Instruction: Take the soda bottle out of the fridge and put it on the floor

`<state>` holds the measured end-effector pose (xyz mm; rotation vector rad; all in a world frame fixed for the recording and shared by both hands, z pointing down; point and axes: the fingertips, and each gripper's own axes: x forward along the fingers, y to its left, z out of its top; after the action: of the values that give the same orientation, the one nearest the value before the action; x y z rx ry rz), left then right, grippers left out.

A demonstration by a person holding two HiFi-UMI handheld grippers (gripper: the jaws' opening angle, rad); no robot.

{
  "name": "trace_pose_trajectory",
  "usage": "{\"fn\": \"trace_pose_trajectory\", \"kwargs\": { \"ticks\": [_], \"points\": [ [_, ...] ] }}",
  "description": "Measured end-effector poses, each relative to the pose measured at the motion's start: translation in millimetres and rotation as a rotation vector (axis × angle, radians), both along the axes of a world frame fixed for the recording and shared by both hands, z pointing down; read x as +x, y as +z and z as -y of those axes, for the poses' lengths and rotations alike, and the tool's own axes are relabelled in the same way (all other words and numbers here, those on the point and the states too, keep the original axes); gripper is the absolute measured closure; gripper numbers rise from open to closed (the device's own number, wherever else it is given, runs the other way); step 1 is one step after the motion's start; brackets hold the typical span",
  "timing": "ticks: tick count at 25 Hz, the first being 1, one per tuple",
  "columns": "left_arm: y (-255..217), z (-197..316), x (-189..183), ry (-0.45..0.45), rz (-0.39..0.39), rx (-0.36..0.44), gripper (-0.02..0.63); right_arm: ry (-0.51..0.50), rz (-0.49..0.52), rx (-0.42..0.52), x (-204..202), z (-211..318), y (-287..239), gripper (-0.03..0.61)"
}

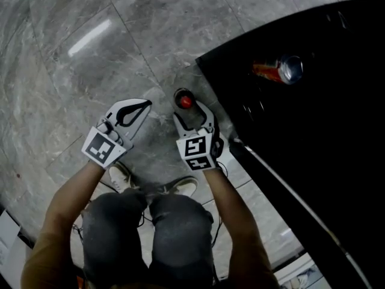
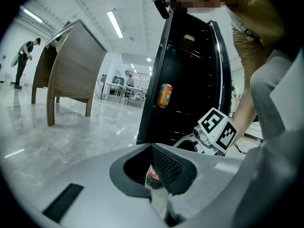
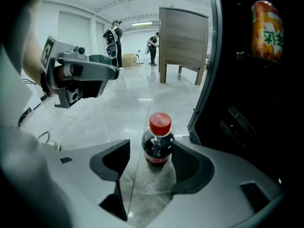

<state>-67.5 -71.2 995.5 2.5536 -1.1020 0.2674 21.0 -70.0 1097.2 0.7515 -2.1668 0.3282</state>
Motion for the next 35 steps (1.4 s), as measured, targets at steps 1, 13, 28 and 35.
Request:
{"fn": "trace_pose_trajectory", "kwargs": {
  "ticks": [1, 13, 28, 35],
  "points": [
    [-2.8, 0.1, -0.6, -0.007, 0.001, -0.006, 0.618, -0.006, -0.004, 0.001, -1.0, -2.5, -5.3, 0.337],
    [-86.5, -33.1, -7.9, -0.084, 0.008, -0.056, 0.618, 0.005, -0.005, -0.064, -2.7, -33.2, -104.1, 0.569],
    [-259.1, -43.9, -15.8, -0.128, -0.042, -0.027, 0.619, 0.023, 0.036, -0.049, -17.8, -48.2, -281.7, 0.578],
    [-359.6, -41.5, -12.9, -0.107, -0.048, 0.043, 0.619, 0.025, 0.123, 0.013, -42.4, -44.4, -391.7, 0.578]
  ]
}}
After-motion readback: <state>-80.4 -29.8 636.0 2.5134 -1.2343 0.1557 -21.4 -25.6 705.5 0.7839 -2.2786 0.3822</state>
